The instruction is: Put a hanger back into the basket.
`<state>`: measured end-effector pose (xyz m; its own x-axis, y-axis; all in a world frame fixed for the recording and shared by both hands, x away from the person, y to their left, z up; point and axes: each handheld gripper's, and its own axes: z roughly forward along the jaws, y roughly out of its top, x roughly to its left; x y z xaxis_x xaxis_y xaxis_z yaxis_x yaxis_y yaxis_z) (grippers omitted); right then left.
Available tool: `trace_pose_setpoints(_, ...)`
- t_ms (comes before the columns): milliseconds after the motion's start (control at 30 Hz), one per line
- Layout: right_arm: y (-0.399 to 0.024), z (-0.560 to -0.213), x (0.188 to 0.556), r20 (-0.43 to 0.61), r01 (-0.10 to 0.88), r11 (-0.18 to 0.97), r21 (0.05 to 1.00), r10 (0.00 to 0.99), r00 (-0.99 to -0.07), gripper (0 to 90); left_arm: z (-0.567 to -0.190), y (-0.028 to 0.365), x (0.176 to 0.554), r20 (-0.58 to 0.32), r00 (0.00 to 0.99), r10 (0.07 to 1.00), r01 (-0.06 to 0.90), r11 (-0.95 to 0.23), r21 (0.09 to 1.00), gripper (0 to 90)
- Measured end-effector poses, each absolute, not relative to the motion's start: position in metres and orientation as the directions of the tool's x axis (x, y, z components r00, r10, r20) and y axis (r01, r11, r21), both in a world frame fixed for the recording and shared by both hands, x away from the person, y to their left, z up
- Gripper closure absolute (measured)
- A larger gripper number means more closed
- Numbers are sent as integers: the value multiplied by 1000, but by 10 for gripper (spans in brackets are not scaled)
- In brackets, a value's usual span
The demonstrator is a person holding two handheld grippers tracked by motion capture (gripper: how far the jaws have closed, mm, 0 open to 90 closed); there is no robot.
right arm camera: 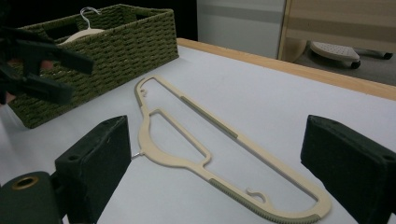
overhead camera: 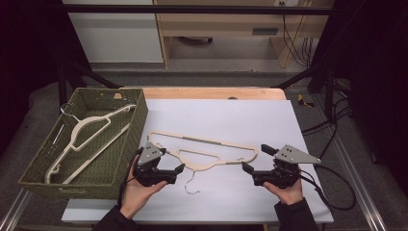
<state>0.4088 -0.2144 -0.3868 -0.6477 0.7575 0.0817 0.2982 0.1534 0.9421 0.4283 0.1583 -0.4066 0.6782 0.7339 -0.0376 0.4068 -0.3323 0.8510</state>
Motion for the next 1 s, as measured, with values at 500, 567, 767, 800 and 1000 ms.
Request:
trace_pose_setpoints(500,-212,-390,409,81,301,164,940,748,-658,91,-453,108,439,-42,676,736,506,-421,752,358)
trace_pose_setpoints(567,-211,-390,410,77,301,172,938,744,-664,91,-460,104,439,-41,673,739,521,-433,735,392)
trace_pose_setpoints(767,-210,-392,410,79,304,170,937,747,-660,91,-473,97,441,-29,644,764,551,-438,711,514)
trace_pose_setpoints(800,-209,-392,410,78,303,170,938,747,-660,91,-474,97,441,-37,639,768,558,-431,709,545)
trace_pose_setpoints(1000,-208,-392,411,78,308,174,935,748,-659,91,-477,98,439,-29,616,788,567,-417,710,647)
